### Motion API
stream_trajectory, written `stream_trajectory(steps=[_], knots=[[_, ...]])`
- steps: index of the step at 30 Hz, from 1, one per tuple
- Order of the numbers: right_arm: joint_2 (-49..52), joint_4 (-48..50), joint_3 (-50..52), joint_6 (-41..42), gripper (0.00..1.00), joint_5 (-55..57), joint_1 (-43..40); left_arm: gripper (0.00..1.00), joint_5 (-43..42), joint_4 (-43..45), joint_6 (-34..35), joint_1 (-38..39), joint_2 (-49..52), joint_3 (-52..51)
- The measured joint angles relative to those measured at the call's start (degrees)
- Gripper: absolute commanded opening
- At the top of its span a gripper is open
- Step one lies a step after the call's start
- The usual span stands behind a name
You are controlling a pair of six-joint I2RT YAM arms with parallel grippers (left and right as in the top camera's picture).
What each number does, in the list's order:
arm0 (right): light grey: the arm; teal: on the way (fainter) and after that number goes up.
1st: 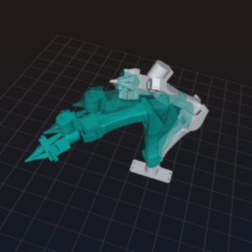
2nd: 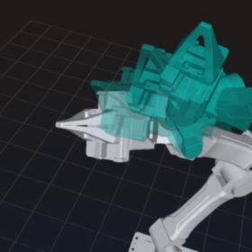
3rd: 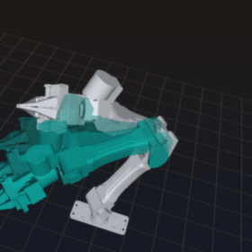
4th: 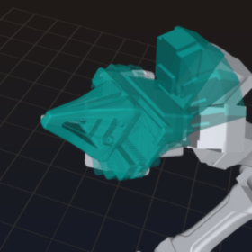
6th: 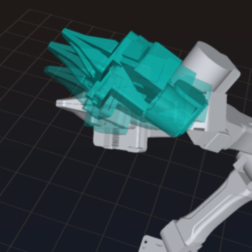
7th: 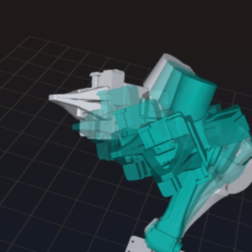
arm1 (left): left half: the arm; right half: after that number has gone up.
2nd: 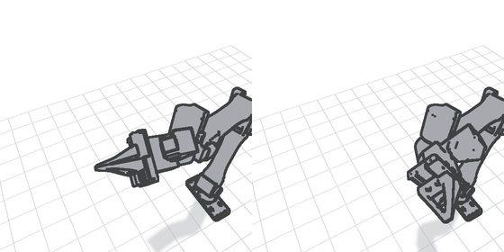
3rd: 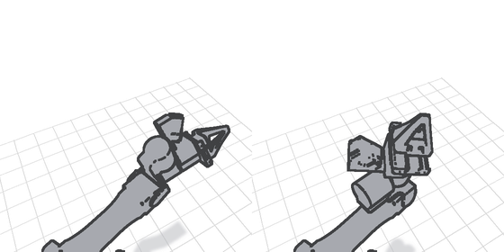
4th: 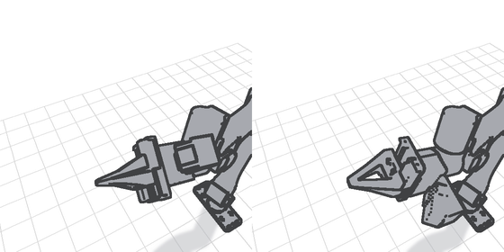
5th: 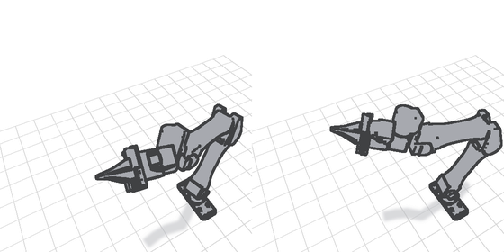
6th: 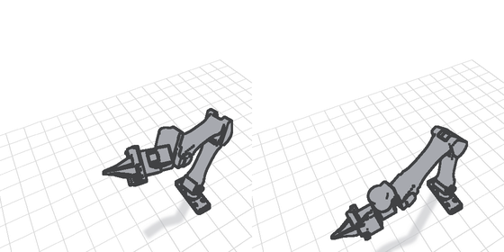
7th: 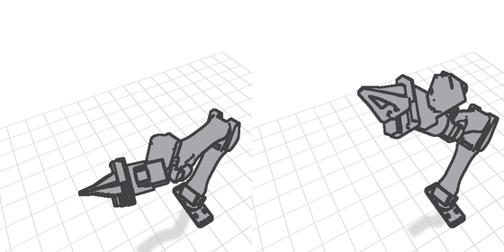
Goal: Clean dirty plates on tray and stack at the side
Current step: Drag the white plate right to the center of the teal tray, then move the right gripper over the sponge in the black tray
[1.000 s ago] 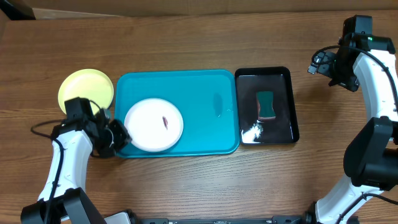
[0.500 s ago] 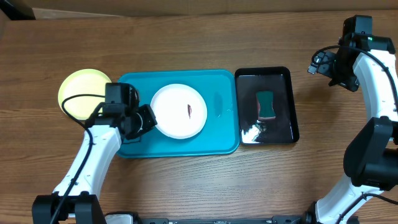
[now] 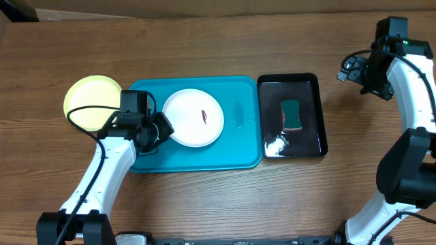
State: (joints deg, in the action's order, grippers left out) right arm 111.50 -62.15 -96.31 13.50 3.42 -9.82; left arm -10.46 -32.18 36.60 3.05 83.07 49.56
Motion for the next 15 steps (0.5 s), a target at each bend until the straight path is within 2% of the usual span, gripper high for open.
stream_trajectory(steps=[9, 13, 15], knots=[[0.0, 0.0, 0.0, 0.0, 1.00, 0.0, 0.0, 0.04, 0.0, 4.1, 1.2, 1.5, 7.2, 0.0], [0.0, 0.0, 0.0, 0.0, 1.00, 0.0, 0.0, 0.17, 0.0, 5.3, 1.2, 1.5, 9.5, 0.0], [0.0, 0.0, 0.0, 0.0, 1.00, 0.0, 0.0, 0.33, 0.0, 5.3, 0.9, 1.5, 9.5, 0.0]])
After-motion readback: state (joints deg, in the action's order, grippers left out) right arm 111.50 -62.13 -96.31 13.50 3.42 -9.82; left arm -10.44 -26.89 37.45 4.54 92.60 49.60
